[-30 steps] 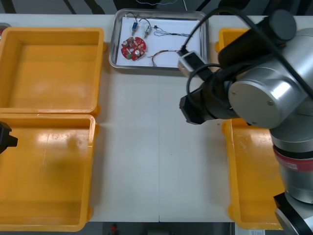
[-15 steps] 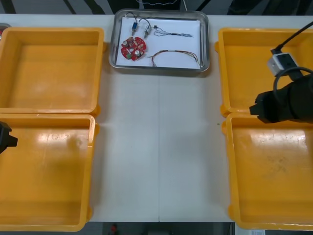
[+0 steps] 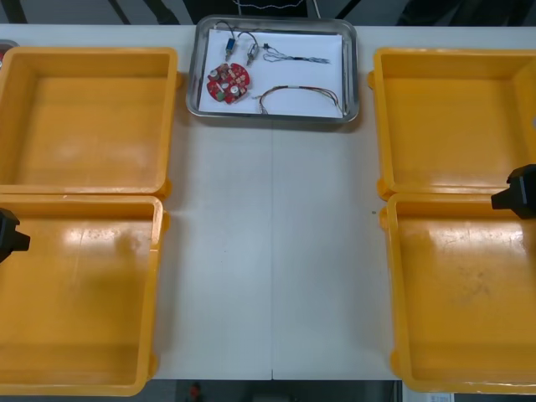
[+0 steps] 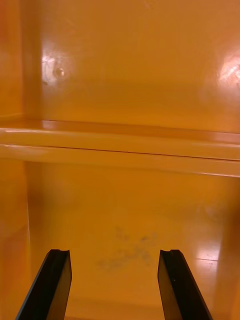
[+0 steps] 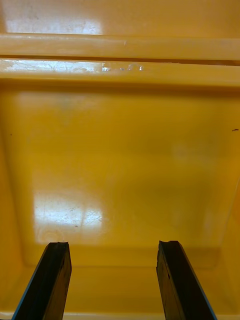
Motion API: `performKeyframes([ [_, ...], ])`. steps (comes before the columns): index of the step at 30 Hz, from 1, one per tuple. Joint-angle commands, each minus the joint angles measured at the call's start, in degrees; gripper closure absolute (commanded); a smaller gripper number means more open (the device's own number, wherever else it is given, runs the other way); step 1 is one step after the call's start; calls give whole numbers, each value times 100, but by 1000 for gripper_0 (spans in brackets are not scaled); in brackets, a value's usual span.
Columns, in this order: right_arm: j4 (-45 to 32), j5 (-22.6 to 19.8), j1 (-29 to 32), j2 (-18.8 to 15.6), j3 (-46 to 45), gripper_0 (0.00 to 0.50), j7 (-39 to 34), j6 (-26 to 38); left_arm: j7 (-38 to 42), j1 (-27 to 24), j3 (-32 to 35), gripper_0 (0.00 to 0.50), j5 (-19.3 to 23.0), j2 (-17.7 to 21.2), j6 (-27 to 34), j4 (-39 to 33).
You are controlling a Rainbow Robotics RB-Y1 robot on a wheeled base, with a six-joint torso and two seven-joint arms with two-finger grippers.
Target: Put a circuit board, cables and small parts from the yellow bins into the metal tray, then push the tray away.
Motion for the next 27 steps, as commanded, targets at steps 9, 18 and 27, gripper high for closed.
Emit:
performKeyframes([
  [9,41,-66,169,-566,-272,0,296,15,-327,110,174,0,-50,238,35,-162],
  [18,41,-84,275,-566,-255,0,252,15,-327,110,174,0,-50,238,35,-162],
  [27,41,-93,319,-566,-263,0,287,15,-327,110,174,0,-50,238,35,-162],
])
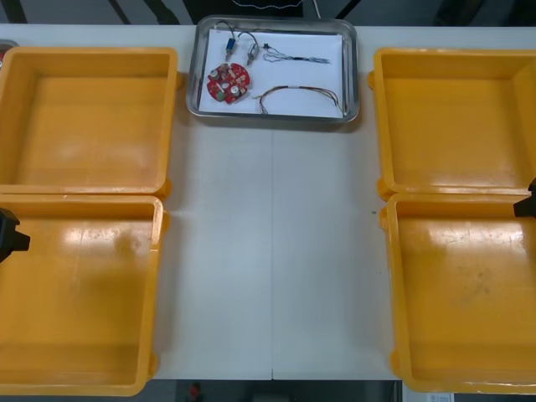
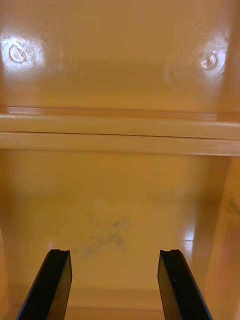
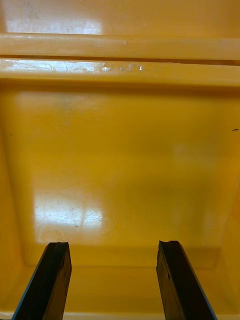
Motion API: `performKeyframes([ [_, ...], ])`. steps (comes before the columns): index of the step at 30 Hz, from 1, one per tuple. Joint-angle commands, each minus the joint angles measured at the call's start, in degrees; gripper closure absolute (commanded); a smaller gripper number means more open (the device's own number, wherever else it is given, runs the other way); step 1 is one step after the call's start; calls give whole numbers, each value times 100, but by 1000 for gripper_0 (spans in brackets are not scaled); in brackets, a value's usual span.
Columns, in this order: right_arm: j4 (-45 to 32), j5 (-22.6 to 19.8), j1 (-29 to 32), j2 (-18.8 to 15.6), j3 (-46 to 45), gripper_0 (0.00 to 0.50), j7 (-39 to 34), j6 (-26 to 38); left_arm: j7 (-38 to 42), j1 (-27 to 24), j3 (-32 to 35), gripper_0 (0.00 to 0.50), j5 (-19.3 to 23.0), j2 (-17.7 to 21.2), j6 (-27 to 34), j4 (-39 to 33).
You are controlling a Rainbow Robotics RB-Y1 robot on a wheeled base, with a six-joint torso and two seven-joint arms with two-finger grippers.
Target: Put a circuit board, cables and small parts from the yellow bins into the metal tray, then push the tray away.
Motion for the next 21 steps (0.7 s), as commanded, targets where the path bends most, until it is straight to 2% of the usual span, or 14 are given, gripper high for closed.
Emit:
performKeyframes([
  [1,-53,-54,80,-215,-154,0,270,15,-327,110,174,0,-50,237,35,-162],
  [21,-53,-54,80,-215,-154,0,270,15,-327,110,174,0,-50,237,35,-162],
])
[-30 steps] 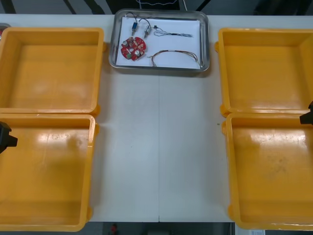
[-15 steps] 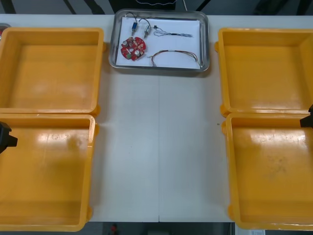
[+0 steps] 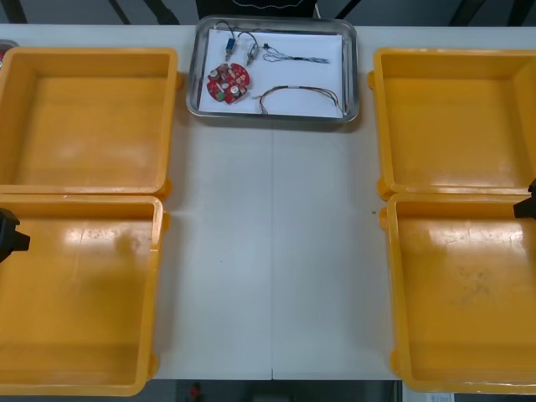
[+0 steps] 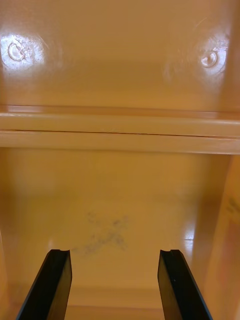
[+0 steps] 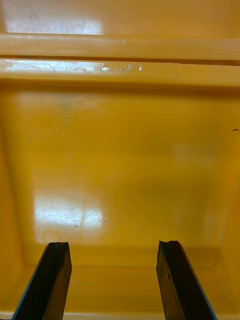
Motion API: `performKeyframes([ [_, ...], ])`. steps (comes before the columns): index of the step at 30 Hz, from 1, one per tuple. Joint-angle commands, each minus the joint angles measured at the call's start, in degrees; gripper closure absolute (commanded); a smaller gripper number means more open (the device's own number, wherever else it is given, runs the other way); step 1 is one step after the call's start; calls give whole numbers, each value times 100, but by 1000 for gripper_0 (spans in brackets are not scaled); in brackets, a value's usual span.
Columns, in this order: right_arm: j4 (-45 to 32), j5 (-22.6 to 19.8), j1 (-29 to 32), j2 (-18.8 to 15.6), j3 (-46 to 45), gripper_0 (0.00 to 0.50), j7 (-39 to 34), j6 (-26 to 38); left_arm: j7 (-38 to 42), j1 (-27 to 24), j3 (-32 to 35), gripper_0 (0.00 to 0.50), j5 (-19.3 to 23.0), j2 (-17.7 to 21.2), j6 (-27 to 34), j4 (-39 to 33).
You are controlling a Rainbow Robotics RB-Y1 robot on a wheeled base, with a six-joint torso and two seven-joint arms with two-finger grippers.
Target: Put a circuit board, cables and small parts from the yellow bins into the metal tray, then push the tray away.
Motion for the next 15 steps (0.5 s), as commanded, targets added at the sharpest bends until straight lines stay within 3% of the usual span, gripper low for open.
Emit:
performKeyframes([
  [1,-53,-47,66,-215,-154,0,270,15,-327,110,174,0,-49,237,35,-162],
  [15,-53,-47,66,-215,-154,0,270,15,-327,110,174,0,-49,237,35,-162],
])
